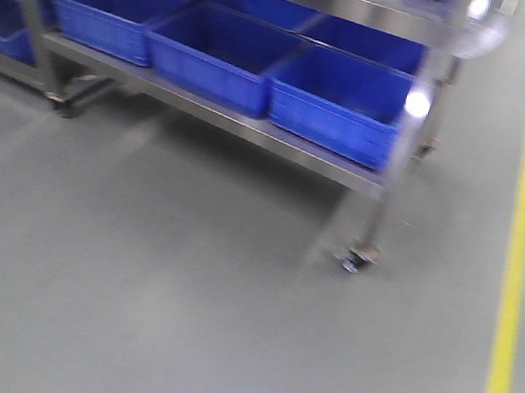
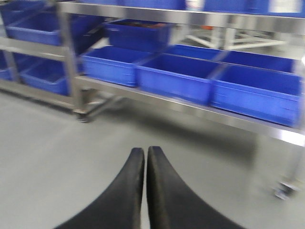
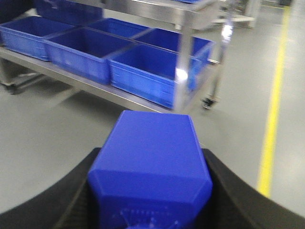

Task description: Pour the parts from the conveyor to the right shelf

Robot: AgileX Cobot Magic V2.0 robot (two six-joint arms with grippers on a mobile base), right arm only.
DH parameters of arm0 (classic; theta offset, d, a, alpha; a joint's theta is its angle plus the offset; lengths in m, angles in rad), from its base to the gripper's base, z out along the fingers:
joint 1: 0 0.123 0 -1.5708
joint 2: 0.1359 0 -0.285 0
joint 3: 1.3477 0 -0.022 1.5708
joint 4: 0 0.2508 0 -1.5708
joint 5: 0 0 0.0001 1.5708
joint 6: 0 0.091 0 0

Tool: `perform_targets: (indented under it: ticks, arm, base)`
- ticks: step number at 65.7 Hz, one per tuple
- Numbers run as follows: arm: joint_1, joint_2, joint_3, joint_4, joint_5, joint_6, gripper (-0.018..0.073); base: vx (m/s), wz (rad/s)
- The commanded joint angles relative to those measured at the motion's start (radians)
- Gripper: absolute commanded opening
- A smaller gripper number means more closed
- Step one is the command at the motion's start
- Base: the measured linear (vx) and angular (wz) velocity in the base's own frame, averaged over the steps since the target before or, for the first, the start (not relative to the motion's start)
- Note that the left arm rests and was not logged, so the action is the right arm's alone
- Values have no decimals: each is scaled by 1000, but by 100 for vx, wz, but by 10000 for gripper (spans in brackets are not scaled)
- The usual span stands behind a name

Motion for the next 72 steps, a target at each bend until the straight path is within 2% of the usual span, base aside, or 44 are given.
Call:
perform_targets:
  ticks: [1,72]
  arm:
    - [-4,7,-30,7,-77,-7,-5]
    - [-4,7,-30,5,-77,-7,-5]
  base:
    - [63,83]
    - [66,69]
